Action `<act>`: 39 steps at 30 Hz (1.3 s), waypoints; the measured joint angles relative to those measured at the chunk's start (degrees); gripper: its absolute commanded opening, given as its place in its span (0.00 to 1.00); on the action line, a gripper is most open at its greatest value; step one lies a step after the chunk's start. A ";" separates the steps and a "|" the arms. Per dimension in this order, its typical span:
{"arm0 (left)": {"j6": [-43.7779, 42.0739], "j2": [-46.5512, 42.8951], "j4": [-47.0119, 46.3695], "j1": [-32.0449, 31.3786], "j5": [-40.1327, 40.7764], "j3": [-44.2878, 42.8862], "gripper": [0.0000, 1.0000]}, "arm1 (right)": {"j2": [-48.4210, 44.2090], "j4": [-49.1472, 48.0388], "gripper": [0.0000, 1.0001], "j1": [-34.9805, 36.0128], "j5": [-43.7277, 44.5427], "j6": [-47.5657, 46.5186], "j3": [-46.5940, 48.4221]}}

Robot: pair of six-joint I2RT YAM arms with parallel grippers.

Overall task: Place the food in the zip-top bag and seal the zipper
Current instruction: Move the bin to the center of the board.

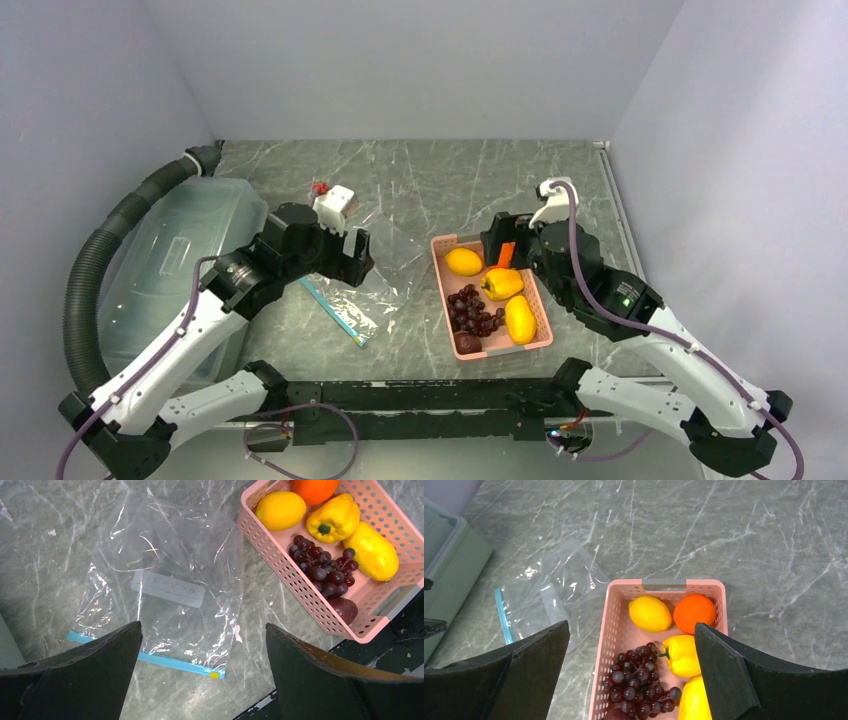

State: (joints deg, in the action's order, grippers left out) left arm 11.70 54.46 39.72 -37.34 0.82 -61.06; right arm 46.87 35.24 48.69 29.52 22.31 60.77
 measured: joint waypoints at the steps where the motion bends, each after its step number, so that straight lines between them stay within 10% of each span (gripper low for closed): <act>1: -0.02 -0.42 -0.04 0.00 -0.17 0.02 0.99 | 0.39 0.26 1.00 0.00 -0.07 0.00 0.63; 39: -0.24 -5.99 -0.87 0.00 2.08 0.85 0.99 | 18.08 5.27 0.82 7.67 -8.57 2.75 1.27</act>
State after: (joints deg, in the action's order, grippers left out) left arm 11.46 48.47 38.85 -37.34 2.90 -60.20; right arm 64.95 40.51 56.36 20.95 25.06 62.04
